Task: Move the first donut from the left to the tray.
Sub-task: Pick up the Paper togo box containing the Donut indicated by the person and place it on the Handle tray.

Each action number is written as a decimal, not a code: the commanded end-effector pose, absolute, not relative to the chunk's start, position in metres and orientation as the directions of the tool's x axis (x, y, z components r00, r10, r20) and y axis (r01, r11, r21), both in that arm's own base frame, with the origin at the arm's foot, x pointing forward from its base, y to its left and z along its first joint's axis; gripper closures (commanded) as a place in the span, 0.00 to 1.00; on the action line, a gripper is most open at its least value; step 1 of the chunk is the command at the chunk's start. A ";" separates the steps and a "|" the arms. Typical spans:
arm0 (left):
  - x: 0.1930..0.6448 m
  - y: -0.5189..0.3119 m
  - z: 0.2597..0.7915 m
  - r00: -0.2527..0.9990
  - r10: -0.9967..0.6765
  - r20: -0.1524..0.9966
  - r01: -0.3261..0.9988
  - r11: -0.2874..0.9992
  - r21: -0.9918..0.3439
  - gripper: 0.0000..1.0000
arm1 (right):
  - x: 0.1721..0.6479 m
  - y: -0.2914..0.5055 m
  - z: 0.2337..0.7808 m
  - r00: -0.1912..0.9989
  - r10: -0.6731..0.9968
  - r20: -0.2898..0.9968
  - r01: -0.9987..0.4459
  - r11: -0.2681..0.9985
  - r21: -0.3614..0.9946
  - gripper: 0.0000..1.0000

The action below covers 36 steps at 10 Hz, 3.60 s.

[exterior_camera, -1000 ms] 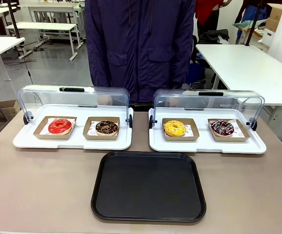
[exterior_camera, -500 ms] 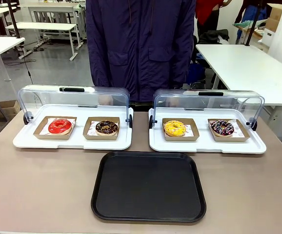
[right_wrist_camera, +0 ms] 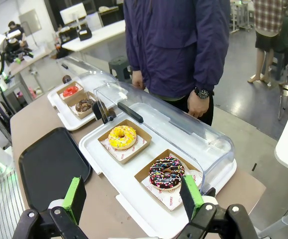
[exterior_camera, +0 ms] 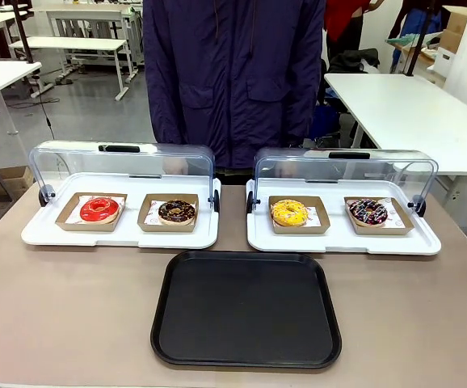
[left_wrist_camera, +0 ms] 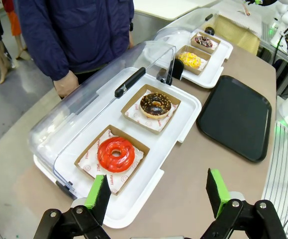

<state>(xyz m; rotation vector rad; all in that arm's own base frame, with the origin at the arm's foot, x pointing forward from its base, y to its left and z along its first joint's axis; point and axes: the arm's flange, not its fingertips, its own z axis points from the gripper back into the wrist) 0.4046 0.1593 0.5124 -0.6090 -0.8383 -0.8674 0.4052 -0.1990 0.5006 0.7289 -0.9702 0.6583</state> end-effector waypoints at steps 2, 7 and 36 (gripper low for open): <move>0.404 0.159 0.513 0.365 -0.408 0.837 0.852 0.509 -0.124 0.00 | 0.404 -0.196 0.501 0.398 0.160 0.904 -0.774 0.587 0.237 0.00; 0.404 0.159 0.513 0.365 -0.408 0.837 0.852 0.509 -0.124 0.00 | 0.404 -0.196 0.501 0.398 0.160 0.904 -0.774 0.587 0.237 0.00; 0.404 0.159 0.513 0.365 -0.408 0.837 0.852 0.509 -0.124 0.00 | 0.404 -0.196 0.501 0.398 0.160 0.904 -0.774 0.587 0.237 0.00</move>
